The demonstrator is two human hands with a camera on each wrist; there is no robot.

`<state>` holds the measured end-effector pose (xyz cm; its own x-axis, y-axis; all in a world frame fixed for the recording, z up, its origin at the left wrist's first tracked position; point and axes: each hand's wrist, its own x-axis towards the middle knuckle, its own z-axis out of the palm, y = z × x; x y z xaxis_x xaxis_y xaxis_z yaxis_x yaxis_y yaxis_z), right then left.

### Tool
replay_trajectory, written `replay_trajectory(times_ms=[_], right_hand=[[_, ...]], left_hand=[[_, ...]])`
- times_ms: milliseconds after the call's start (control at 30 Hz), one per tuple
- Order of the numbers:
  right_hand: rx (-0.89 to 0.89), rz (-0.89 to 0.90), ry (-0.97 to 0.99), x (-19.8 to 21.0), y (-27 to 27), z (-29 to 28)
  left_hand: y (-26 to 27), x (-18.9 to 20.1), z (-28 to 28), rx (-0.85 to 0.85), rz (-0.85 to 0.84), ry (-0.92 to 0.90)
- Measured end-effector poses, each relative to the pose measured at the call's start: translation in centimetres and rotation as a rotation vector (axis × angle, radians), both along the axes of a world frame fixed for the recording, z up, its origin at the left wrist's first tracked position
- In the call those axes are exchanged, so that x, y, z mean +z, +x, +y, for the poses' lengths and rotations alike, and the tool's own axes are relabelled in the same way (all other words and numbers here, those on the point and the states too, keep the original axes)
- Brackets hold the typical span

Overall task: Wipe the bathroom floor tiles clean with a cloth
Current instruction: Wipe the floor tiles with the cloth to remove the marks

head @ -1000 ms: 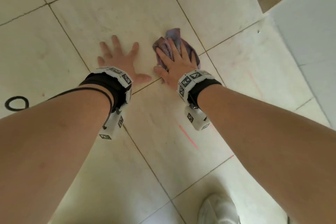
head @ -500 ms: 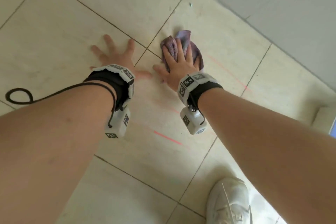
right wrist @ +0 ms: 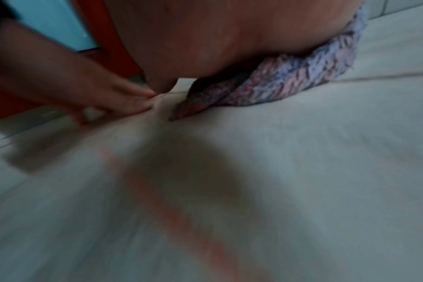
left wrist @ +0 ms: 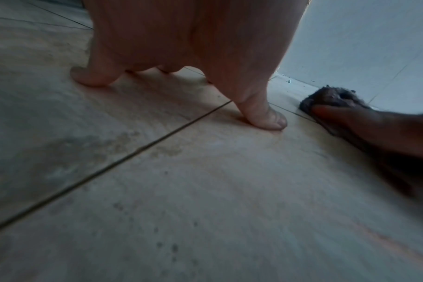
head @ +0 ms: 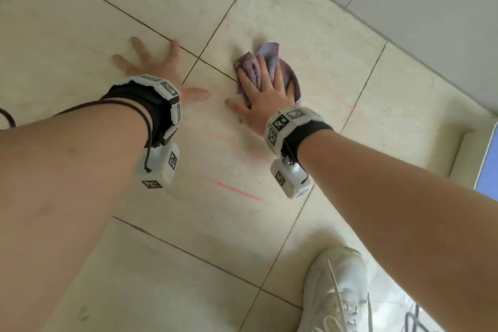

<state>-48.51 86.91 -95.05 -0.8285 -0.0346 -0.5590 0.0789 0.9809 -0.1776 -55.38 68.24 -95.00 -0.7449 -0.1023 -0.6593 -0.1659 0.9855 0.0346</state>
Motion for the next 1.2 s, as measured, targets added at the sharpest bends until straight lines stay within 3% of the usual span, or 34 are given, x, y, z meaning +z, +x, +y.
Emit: replay_trajectory(times_ms=[133,233,367,567,700,867,1033,1100,1200], right_hand=[[0.078,-0.040,0.038,0.4,4.8,3.1],[-0.041,-0.028,0.080,0.4,4.0,6.7],[-0.212,0.001,0.052,-0.2,1.7,5.6],[-0.068,-0.025,0.027,0.3,7.4,6.6],[-0.240,-0.088,0.111,0.9,11.2,12.7],[-0.477,-0.035,0.069,0.3,7.6,13.5],[-0.296,-0.015,0.010,0.2,8.0,9.4],[-0.247,-0.042,-0.001,0.4,10.7,10.1],[-0.310,-0.084,0.048,0.7,13.5,13.3]], left_hand=[[0.3,-0.1,-0.1,0.001,0.021,0.006],[1.0,-0.1,0.2,0.018,0.032,0.013],[1.9,0.0,1.2,0.027,0.040,0.017],[3.8,0.0,7.2,-0.119,0.046,0.064],[4.5,0.1,9.8,-0.166,0.044,0.075],[4.4,0.2,10.2,-0.183,0.054,0.038],[4.0,0.5,11.3,-0.172,0.043,0.016],[4.2,0.5,12.0,-0.176,0.050,0.018],[4.6,0.7,12.7,-0.184,0.060,0.020]])
